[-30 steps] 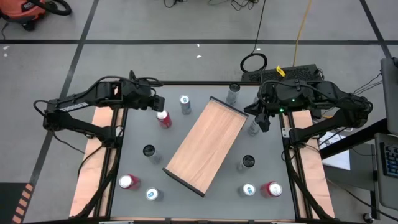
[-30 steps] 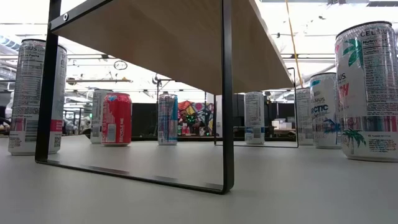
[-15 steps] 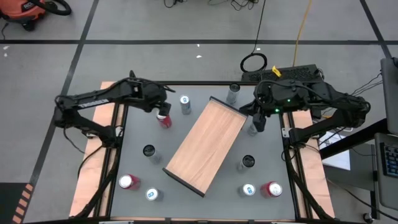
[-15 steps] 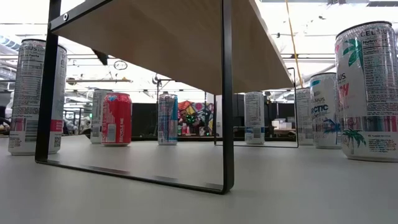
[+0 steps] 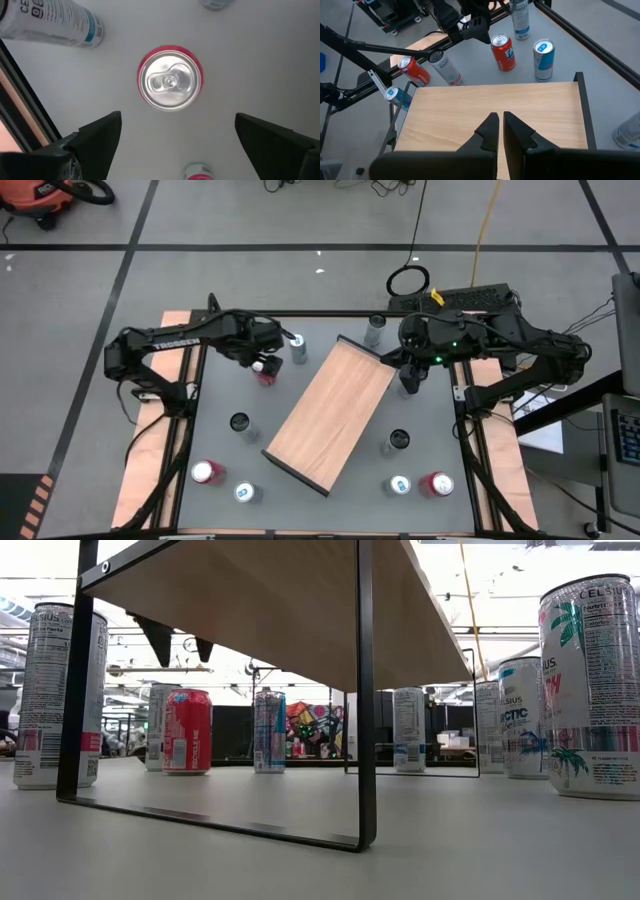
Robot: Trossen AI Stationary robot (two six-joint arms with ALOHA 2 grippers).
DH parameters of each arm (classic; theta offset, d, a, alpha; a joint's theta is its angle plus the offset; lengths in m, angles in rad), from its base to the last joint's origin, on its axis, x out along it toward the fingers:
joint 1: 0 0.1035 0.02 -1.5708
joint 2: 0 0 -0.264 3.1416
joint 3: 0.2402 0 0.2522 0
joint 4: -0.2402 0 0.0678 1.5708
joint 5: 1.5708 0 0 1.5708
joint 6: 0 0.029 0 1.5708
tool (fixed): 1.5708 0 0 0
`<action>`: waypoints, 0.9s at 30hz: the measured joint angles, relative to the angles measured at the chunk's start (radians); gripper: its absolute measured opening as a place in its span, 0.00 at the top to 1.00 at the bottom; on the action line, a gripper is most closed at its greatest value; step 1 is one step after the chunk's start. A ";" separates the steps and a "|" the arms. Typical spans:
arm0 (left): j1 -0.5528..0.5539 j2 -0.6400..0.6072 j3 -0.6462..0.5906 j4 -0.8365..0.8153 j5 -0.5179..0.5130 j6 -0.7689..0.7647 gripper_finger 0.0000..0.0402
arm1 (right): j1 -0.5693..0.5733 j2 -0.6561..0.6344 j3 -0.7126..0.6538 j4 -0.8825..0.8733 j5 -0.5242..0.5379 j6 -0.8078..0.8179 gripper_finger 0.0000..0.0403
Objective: Place canned beverage on shelf
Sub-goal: Put the red soda can on the shelf
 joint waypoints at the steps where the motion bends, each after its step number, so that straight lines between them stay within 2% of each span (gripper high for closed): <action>1: 0.004 0.007 0.000 0.003 -0.004 0.014 0.03 | 0.000 0.001 0.000 0.000 -0.001 0.000 1.00; 8: 0.052 0.054 0.000 0.021 -0.002 0.090 0.01 | 0.000 0.001 0.000 -0.007 -0.027 -0.002 1.00; 19: 0.124 0.132 0.000 0.046 0.072 0.218 0.01 | 0.000 0.001 0.000 -0.016 -0.027 -0.030 1.00; 27: 0.125 0.167 0.000 0.056 0.094 0.224 0.01 | -0.002 0.001 0.000 -0.016 -0.024 -0.069 1.00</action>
